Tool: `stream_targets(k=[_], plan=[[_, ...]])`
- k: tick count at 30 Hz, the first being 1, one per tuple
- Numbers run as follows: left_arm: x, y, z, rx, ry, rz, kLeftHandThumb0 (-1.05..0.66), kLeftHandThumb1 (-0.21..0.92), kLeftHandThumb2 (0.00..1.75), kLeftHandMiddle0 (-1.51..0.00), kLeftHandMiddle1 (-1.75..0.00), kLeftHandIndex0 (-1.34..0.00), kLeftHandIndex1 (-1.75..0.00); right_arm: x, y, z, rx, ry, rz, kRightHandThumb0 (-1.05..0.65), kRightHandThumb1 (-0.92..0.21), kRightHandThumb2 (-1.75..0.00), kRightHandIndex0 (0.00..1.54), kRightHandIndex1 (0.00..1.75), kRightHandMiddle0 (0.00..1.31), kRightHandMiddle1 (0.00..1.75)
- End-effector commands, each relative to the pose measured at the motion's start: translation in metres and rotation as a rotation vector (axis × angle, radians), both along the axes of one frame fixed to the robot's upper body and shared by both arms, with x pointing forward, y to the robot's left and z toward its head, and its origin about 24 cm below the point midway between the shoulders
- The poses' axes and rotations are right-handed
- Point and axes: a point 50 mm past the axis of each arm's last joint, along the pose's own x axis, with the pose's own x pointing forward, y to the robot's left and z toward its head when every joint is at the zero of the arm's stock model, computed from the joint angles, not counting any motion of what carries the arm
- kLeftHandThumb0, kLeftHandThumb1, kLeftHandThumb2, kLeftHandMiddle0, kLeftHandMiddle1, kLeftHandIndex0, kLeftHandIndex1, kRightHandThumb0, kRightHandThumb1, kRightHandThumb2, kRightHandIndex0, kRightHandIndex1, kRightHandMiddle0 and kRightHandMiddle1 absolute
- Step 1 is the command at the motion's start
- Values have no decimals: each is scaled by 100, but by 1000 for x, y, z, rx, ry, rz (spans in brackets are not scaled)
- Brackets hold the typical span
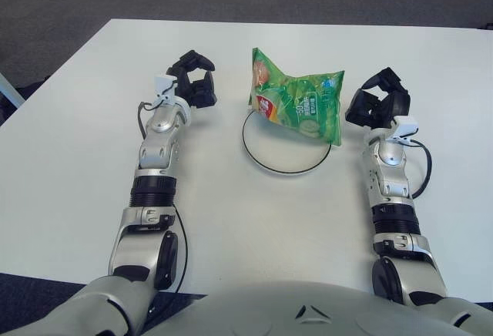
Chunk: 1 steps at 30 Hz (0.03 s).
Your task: Put the snack into the plate.
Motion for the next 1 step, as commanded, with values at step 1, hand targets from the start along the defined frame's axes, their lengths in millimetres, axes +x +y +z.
stream_targets(k=[1], plan=[[3,2,2,38,6,4,-49,30,134,-125,-175,-63,-175,-34,3,-61,74,242,-50,-51,-23,-142,131,175,69,175]])
